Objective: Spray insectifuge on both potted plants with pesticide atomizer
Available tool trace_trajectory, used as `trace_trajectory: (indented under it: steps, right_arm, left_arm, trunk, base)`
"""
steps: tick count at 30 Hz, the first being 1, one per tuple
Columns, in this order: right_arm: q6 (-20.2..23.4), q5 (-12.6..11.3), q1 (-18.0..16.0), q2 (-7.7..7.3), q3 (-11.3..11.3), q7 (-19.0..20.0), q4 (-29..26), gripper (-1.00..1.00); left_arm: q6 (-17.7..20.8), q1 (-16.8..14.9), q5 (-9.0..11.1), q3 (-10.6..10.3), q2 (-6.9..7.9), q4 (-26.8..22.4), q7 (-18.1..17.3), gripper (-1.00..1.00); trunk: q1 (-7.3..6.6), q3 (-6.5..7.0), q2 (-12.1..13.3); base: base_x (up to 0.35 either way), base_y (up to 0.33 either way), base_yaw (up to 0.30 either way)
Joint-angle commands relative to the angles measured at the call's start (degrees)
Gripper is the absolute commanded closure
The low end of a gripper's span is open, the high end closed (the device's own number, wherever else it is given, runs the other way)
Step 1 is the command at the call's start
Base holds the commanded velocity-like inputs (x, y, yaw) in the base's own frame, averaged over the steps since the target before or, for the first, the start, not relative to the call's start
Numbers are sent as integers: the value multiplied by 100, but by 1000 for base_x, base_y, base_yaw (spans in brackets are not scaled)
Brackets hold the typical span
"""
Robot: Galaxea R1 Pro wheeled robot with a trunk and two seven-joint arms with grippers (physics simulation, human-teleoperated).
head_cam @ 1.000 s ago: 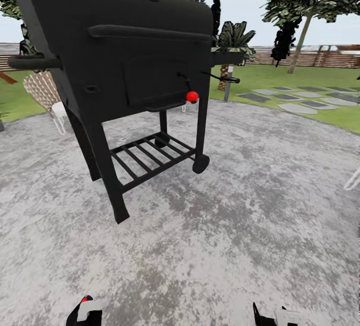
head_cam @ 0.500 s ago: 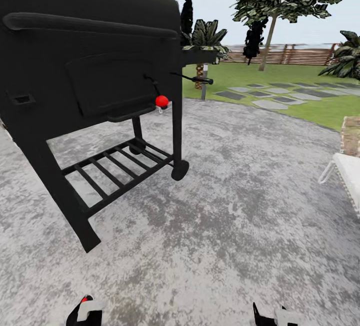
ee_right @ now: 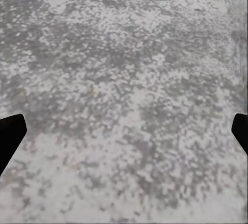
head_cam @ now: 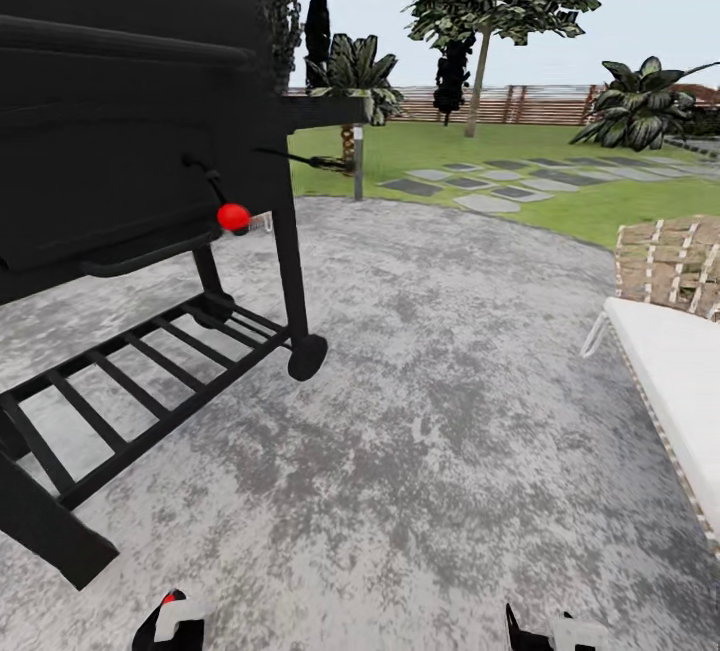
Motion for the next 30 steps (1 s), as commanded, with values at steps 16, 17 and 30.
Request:
trace_trajectory:
  steps: [16,17,30]
  right_arm:
    - [-17,25,-5,2,-20,-1,9,-100]
    - [-17,25,-5,2,-20,-1,9,-100]
    - [-17,25,-5,2,-20,-1,8,-100]
  left_arm:
    - [-19,-2,-61,20,-1,4,32,100]
    - [-19,-2,-61,20,-1,4,32,100]
    - [-19,-2,-61,28,8,4,32,100]
  trunk:
    - [2,-47,-2]
    - [2,-49,-2]
    - [2,-83,-2]
  base:
    - [301,-115,-275]
    - [331,-17,-275]
    - [336,-2,-275]
